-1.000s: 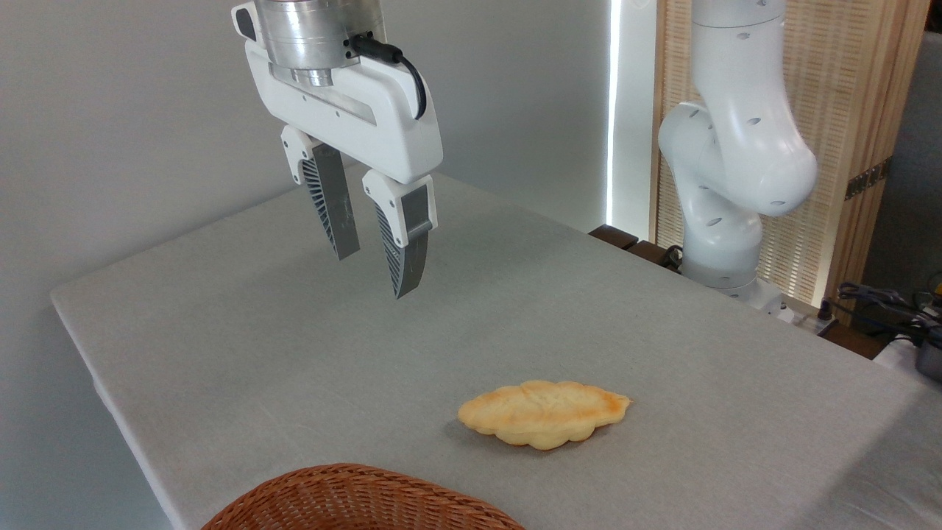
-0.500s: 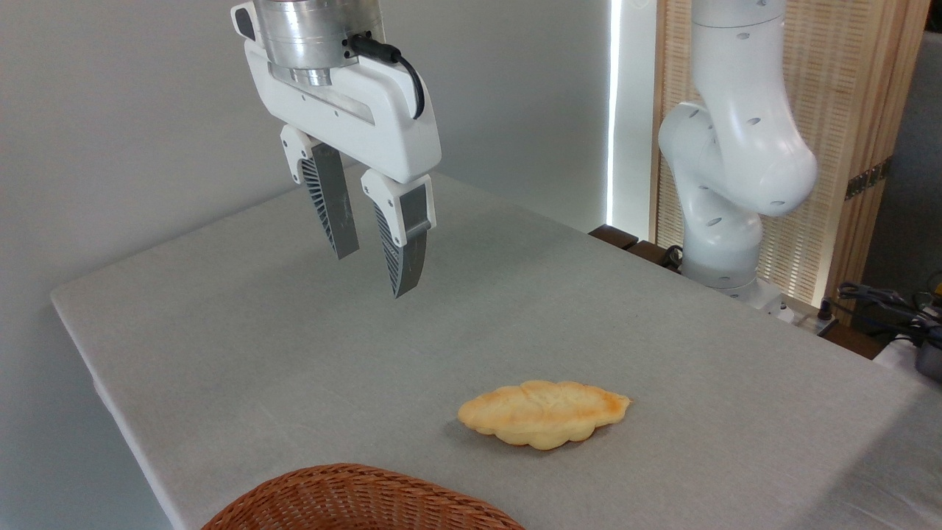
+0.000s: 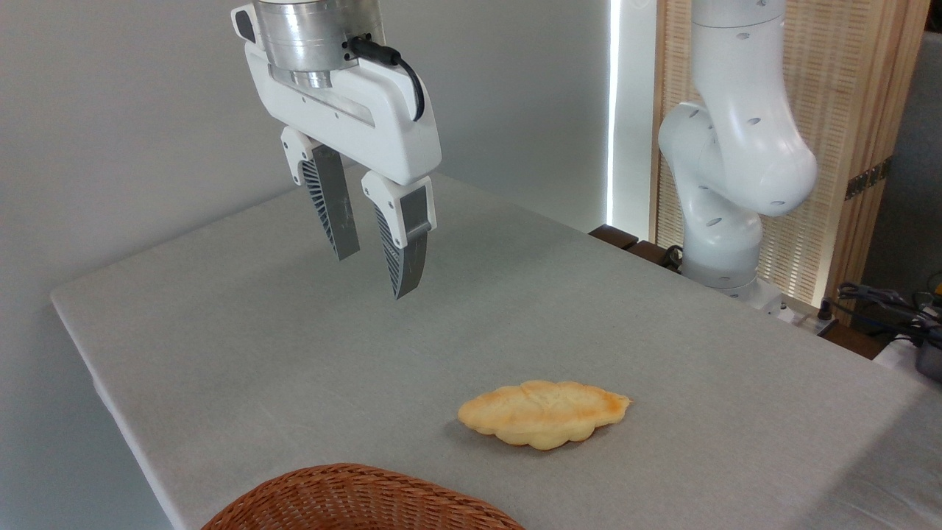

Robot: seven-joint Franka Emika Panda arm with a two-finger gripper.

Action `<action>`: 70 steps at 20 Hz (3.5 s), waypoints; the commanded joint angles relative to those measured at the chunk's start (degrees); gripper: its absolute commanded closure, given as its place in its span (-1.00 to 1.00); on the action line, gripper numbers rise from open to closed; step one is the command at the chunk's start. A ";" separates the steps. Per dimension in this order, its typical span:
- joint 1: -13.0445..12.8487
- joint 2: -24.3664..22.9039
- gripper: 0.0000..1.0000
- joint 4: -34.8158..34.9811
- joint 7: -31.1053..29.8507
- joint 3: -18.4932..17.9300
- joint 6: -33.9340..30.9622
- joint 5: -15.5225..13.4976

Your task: Put bread into the basket

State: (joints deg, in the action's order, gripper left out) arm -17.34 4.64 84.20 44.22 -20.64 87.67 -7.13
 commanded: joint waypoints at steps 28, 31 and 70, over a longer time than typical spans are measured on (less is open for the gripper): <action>16.99 -19.40 -1.00 38.65 20.87 18.01 20.16 7.39; 17.25 -20.55 -1.00 43.93 28.01 17.92 24.99 9.50; 17.17 -16.25 0.19 51.15 40.42 12.56 36.35 12.05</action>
State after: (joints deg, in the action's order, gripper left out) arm -0.15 -11.35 134.97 83.62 -7.78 123.16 4.17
